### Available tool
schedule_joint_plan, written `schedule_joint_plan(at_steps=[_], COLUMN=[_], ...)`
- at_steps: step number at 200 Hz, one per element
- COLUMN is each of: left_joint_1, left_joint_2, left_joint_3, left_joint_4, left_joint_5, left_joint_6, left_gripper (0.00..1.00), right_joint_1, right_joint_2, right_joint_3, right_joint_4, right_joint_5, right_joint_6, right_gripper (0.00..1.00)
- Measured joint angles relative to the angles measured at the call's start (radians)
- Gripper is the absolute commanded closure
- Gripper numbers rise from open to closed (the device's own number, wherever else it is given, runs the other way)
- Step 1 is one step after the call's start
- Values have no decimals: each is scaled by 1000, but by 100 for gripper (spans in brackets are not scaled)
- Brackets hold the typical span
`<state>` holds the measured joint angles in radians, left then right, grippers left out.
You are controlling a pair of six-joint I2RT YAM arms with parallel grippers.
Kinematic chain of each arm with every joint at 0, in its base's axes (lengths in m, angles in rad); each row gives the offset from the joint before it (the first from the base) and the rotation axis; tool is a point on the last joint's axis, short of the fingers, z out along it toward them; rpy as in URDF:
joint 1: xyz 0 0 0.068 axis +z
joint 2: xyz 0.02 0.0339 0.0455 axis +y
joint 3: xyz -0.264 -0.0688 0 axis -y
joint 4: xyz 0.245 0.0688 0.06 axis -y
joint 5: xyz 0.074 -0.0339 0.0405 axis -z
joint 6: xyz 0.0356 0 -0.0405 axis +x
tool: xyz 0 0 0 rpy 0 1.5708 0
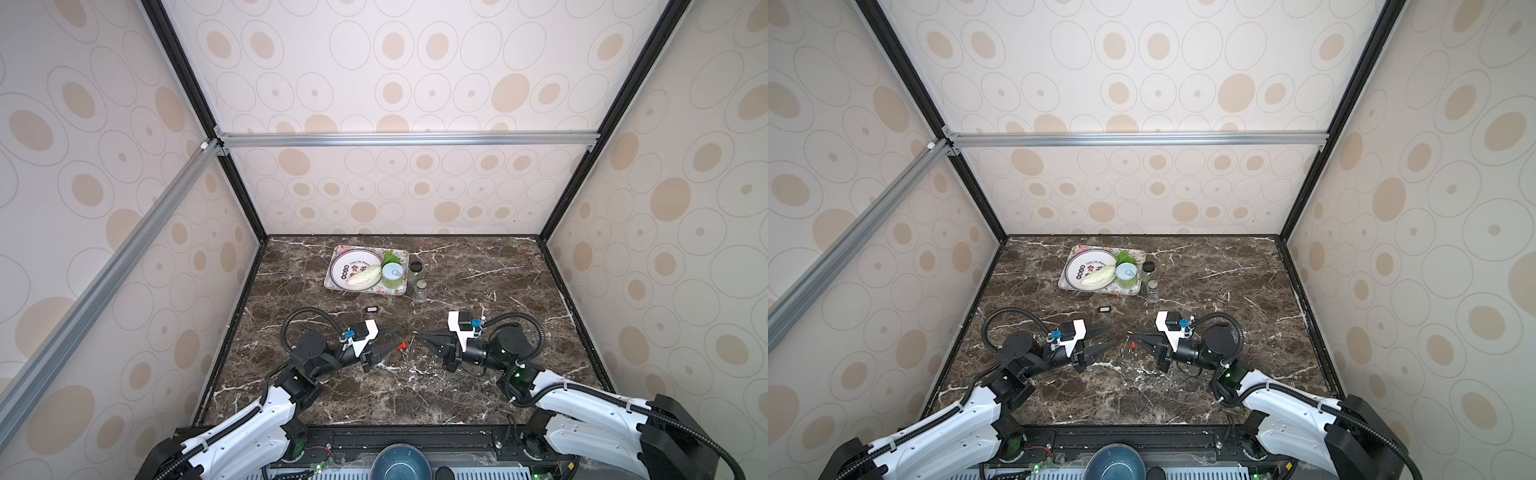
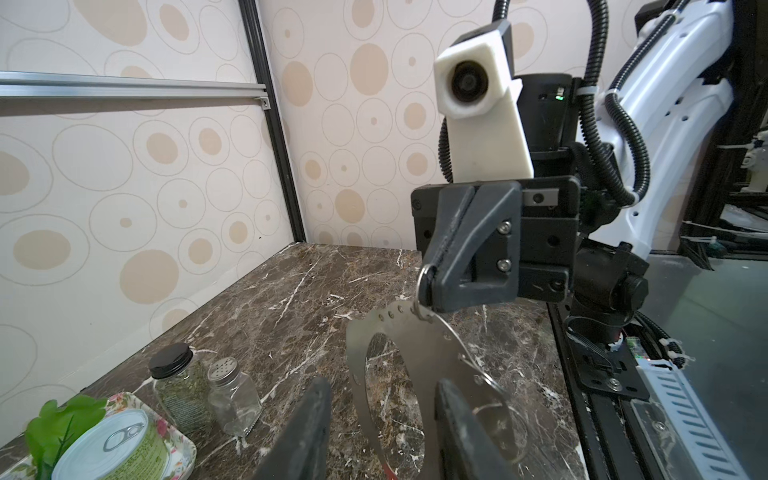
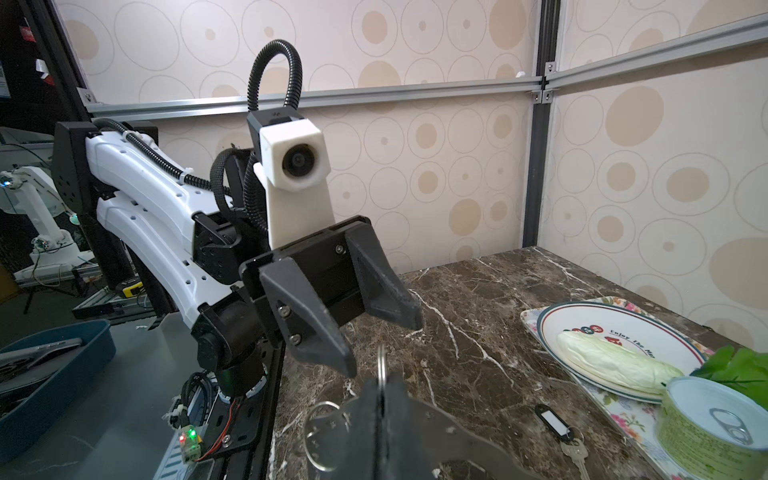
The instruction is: Put the keys on the keyring
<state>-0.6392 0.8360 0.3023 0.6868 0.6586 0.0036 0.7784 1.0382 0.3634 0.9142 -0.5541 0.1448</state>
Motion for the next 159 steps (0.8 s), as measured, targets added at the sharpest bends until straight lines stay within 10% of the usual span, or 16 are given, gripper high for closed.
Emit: schedule_joint_plan(at_steps=[159], left_joint_1=[-9], left_joint_2=[90], left_joint_3=[45], left_joint_4=[0], left_joint_5=[168], left_joint_6=[13], left_gripper=[70], right_joint_1=[2], right_joint_2=[62], right_joint_3=[-33], right_joint_4=[153], right_joint_5=[-9], right_joint_6=[5], right_gripper=[100])
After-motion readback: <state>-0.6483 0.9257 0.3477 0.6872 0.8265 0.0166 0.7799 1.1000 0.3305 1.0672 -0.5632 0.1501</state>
